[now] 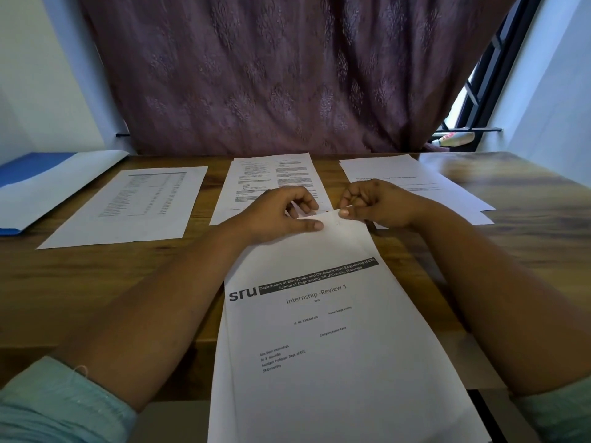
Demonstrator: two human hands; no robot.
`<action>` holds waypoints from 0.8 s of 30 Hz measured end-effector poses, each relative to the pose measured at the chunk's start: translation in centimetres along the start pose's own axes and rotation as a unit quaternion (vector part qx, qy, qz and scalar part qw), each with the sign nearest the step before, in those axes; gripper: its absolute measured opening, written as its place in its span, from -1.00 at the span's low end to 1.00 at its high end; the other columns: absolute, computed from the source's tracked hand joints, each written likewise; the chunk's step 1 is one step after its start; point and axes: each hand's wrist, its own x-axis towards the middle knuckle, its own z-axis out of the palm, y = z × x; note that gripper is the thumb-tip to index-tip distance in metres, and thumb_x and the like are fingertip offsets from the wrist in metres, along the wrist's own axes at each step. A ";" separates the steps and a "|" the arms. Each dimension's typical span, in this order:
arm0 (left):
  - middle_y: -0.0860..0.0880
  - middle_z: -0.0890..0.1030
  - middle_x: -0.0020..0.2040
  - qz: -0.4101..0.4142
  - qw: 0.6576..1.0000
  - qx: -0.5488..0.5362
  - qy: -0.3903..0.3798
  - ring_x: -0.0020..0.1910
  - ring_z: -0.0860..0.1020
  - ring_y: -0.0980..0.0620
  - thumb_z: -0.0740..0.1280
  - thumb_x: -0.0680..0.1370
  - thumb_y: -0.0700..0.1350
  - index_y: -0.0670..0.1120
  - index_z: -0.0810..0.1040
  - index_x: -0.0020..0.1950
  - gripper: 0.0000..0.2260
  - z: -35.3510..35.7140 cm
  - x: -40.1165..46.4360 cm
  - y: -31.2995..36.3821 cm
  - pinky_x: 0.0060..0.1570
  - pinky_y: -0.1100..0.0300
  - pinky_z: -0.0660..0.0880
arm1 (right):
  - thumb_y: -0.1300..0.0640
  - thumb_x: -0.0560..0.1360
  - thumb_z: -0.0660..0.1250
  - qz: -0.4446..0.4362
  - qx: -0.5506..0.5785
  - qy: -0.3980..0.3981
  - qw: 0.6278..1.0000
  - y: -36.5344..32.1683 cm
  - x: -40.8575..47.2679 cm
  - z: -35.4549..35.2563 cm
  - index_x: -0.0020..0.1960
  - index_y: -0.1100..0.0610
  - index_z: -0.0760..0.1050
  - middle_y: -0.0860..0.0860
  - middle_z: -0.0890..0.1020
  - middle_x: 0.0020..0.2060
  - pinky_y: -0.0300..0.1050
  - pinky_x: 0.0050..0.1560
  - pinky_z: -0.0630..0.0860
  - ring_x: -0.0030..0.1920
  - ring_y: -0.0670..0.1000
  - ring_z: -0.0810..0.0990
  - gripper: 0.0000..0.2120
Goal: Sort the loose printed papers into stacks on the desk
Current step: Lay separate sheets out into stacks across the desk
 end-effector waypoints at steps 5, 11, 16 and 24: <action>0.09 0.65 -0.04 -0.014 0.999 0.000 -0.044 -0.09 0.58 0.07 0.58 0.35 0.05 0.06 0.62 0.14 -0.61 0.1 0.0 -0.2 -0.15 0.36 0.51 | 0.08 0.39 0.52 -0.006 0.020 0.046 0.999 -0.2 0.1 0.2 -0.12 0.05 0.69 -0.11 0.69 -0.20 -0.11 -0.07 0.55 -0.11 -0.08 0.64 -0.91; 0.19 0.60 0.01 -0.010 0.999 0.016 -0.031 -0.02 0.56 0.18 0.55 0.37 0.11 0.12 0.60 0.15 -0.62 -0.4 -0.5 0.7 -0.06 0.36 0.54 | 0.07 0.42 0.49 -0.047 0.049 0.125 0.990 0.0 0.1 -0.2 -0.12 0.08 0.67 -0.02 0.69 -0.16 -0.09 -0.02 0.60 -0.09 -0.01 0.65 -0.91; 0.22 0.58 -0.01 -0.077 0.993 0.051 -0.070 -0.09 0.61 0.17 0.54 0.38 0.12 0.14 0.54 0.10 -0.65 -2.4 -1.1 1.3 -0.26 0.37 0.55 | -0.05 0.62 0.19 0.024 -0.017 0.166 0.986 0.2 0.2 -0.4 -0.08 0.07 0.47 -0.04 0.56 -0.21 -0.16 -0.08 0.46 -0.15 -0.01 0.53 -0.78; 0.09 0.68 0.08 -0.185 0.975 -0.109 -0.057 -0.04 0.68 0.05 0.55 0.42 -0.13 0.01 0.64 0.09 -0.73 -5.8 -1.6 -0.3 -0.14 0.22 0.62 | -0.19 0.50 0.34 0.157 0.208 0.052 0.964 0.3 -0.5 -0.3 0.13 0.11 0.53 0.05 0.70 -0.04 0.05 0.06 0.59 -0.03 0.11 0.68 -0.60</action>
